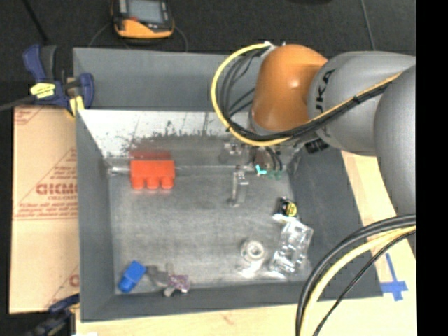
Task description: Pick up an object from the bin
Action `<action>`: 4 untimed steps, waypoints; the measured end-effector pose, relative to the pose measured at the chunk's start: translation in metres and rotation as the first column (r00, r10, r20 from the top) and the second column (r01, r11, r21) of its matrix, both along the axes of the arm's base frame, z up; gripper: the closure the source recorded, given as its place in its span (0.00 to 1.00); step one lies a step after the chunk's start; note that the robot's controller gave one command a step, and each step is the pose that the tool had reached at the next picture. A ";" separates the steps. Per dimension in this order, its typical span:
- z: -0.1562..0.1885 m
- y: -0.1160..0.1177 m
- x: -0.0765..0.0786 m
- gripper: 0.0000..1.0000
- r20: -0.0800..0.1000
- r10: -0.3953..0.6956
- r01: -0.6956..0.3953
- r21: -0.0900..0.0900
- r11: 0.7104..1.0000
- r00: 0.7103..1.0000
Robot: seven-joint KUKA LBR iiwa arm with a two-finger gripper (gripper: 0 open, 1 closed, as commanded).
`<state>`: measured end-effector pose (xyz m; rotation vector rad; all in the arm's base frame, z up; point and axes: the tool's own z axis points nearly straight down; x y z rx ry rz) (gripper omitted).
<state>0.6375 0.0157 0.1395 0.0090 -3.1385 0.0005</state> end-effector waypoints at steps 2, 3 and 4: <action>0.000 0.017 -0.011 1.00 0.006 0.090 -0.090 0.000 0.996 0.996; 0.166 -0.027 -0.004 1.00 0.017 0.205 -0.205 -0.005 0.979 0.979; 0.029 -0.045 -0.012 1.00 0.000 0.319 -0.319 0.001 0.948 0.948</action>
Offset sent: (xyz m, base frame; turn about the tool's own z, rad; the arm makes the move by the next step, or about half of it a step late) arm -0.0117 0.0183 -0.0011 -0.0949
